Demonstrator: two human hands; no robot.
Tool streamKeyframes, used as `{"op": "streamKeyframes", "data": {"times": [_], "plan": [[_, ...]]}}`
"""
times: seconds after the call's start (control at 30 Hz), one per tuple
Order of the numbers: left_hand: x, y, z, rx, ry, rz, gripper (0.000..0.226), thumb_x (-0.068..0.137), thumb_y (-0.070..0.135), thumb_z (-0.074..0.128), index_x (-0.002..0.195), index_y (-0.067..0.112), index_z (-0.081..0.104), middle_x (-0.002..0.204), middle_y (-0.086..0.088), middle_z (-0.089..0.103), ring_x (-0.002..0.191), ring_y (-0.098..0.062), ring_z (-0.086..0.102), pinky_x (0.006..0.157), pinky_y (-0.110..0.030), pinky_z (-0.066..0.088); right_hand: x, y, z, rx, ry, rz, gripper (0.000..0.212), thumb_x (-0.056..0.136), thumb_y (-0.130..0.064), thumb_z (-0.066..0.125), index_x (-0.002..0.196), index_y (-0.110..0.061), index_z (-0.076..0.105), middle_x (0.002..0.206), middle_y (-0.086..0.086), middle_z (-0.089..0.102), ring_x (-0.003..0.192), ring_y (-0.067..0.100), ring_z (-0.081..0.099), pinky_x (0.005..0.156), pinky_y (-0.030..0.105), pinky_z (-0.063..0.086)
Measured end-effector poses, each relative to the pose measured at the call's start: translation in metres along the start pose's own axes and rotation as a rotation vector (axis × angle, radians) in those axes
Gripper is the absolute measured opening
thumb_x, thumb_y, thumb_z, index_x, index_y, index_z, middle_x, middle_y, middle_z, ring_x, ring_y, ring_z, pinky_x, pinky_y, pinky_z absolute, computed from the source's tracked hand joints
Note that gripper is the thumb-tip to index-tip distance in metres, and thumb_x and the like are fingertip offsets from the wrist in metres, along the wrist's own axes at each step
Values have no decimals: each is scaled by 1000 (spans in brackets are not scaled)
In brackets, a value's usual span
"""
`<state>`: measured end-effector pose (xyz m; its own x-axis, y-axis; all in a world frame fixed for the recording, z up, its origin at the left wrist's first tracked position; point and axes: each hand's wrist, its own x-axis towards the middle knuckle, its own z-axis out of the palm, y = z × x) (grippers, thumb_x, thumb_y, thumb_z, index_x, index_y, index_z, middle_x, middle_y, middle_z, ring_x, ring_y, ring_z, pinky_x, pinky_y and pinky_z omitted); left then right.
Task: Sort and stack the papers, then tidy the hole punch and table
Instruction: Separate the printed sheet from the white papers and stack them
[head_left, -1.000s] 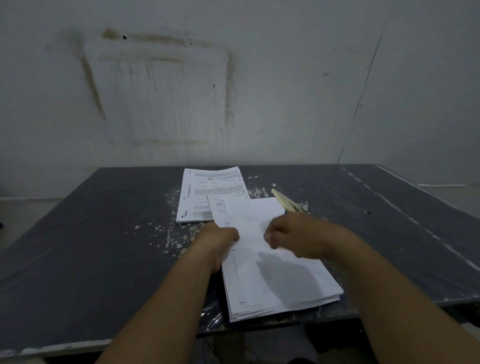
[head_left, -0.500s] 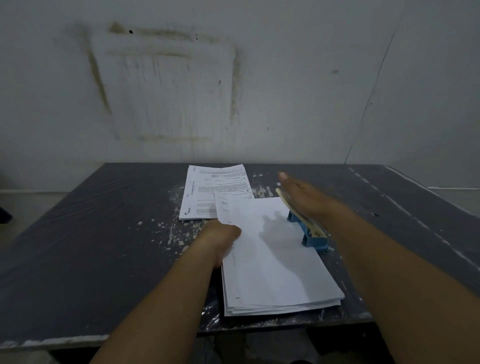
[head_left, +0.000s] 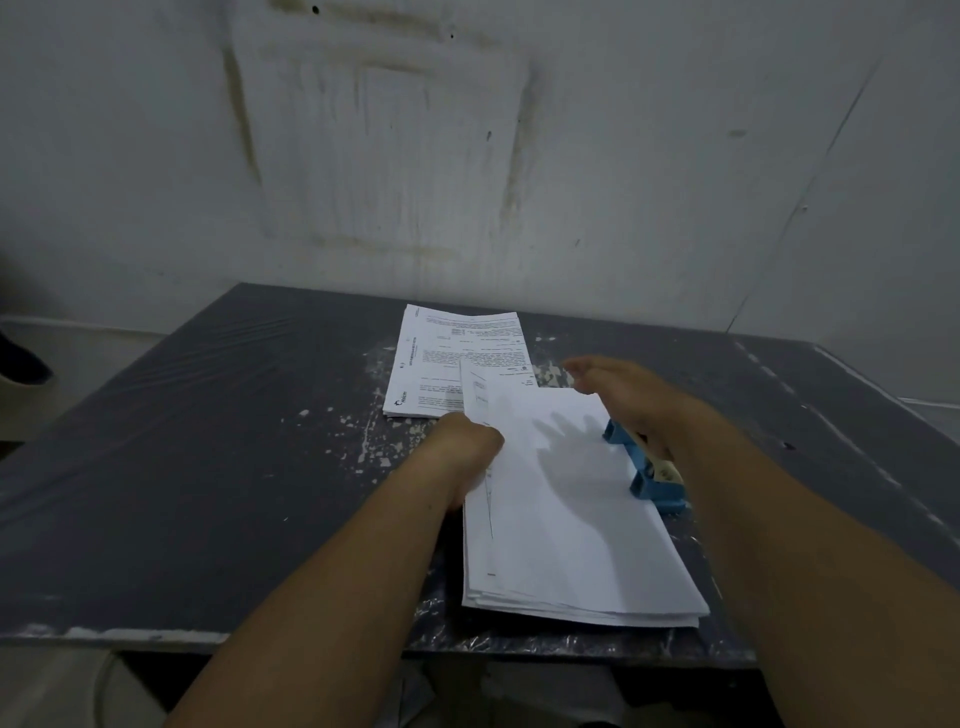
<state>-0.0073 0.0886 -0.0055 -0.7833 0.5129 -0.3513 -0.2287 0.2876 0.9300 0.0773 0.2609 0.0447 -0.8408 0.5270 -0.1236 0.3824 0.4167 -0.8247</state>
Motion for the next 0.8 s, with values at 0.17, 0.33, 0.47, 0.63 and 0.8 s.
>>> {"op": "streamKeyframes", "data": {"times": [0.17,0.33,0.47,0.63,0.8], "plan": [[6,-8,1,-25,-7,-3,43,69,10,51,109,8,67,106,-12,69,96,-30,67,88,-45,57,-6,-4,6,-48,6,-21,39,104,-31,39,141,-26,50,152,-6,38,132,15,37,95,32,30],[3,-8,1,-32,0,4,33,81,5,52,111,6,65,105,-10,69,90,-27,66,78,-36,59,-13,-7,14,-134,10,-40,46,105,-40,31,145,-22,46,156,-6,32,142,19,29,107,37,30],[6,-9,0,-10,2,23,32,87,3,49,115,7,64,105,-8,68,86,-23,64,66,-24,51,-8,-6,30,-509,25,-73,43,105,-30,26,135,-13,53,149,10,44,134,31,38,112,40,26],[6,-12,0,12,-14,53,40,89,1,48,125,9,62,111,-6,66,90,-23,62,66,-22,50,-3,-2,33,-656,31,-70,38,102,-14,28,129,-6,54,142,13,48,128,35,42,110,46,31],[6,-12,1,20,-11,52,39,90,0,47,126,9,61,112,-8,66,82,-19,59,62,-19,47,5,5,34,-733,31,-53,37,98,-17,29,125,-14,54,137,10,51,125,36,44,106,56,33]]}}
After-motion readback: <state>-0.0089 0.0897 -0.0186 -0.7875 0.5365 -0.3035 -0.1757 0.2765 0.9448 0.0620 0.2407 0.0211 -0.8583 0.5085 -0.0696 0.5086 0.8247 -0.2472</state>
